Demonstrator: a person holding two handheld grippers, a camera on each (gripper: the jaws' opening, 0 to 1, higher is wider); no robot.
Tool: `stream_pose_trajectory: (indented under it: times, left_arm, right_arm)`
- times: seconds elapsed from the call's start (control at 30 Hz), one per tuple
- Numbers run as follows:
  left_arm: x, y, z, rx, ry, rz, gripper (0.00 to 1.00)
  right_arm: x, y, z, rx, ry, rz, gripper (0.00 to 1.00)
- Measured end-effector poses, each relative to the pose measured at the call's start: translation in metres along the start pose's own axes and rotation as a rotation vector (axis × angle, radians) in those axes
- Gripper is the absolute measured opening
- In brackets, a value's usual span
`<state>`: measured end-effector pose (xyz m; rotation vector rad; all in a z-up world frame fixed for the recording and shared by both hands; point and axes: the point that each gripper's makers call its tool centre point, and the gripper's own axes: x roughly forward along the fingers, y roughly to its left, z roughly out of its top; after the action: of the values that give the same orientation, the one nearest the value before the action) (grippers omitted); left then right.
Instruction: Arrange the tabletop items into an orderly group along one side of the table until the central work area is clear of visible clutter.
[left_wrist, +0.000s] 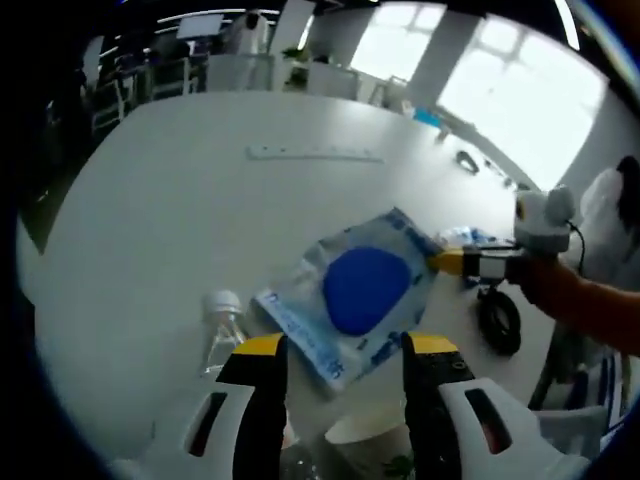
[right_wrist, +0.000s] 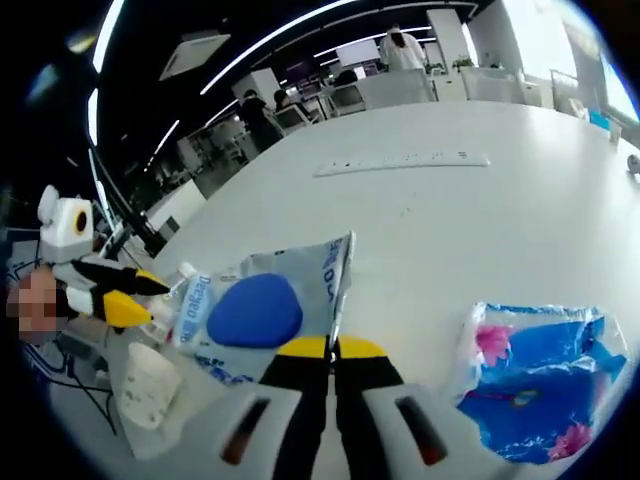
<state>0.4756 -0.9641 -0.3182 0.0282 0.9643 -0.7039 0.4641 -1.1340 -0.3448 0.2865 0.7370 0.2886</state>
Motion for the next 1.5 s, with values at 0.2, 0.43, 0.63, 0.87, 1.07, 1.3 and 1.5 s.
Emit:
stream_pose_trajectory:
  times: [0.2, 0.43, 0.63, 0.87, 1.07, 1.3, 1.5]
  left_arm:
    - [0.014, -0.001, -0.002, 0.031, 0.077, 0.046, 0.35]
    - [0.027, -0.002, -0.005, -0.015, 0.126, 0.077, 0.29]
    - [0.027, 0.001, -0.005, -0.055, 0.149, 0.102, 0.3]
    - [0.028, 0.002, -0.004, -0.062, 0.129, 0.124, 0.31]
    - [0.031, 0.002, -0.011, -0.068, 0.141, 0.121, 0.23]
    - [0.037, 0.004, -0.015, -0.052, 0.162, 0.118, 0.19]
    - [0.04, 0.009, -0.022, -0.006, 0.184, 0.115, 0.04]
  right_arm:
    - [-0.003, -0.001, -0.002, -0.002, -0.007, -0.002, 0.0]
    - [-0.002, -0.008, -0.004, 0.006, -0.011, -0.002, 0.0]
    - [-0.002, -0.011, -0.005, 0.014, -0.017, -0.002, 0.0]
    - [-0.003, -0.014, -0.007, 0.025, -0.021, -0.002, 0.0]
    - [-0.005, -0.015, -0.007, 0.028, -0.027, -0.004, 0.0]
    - [-0.006, -0.015, -0.008, 0.034, -0.027, -0.006, 0.0]
    - [-0.007, -0.017, -0.007, 0.038, -0.029, -0.008, 0.0]
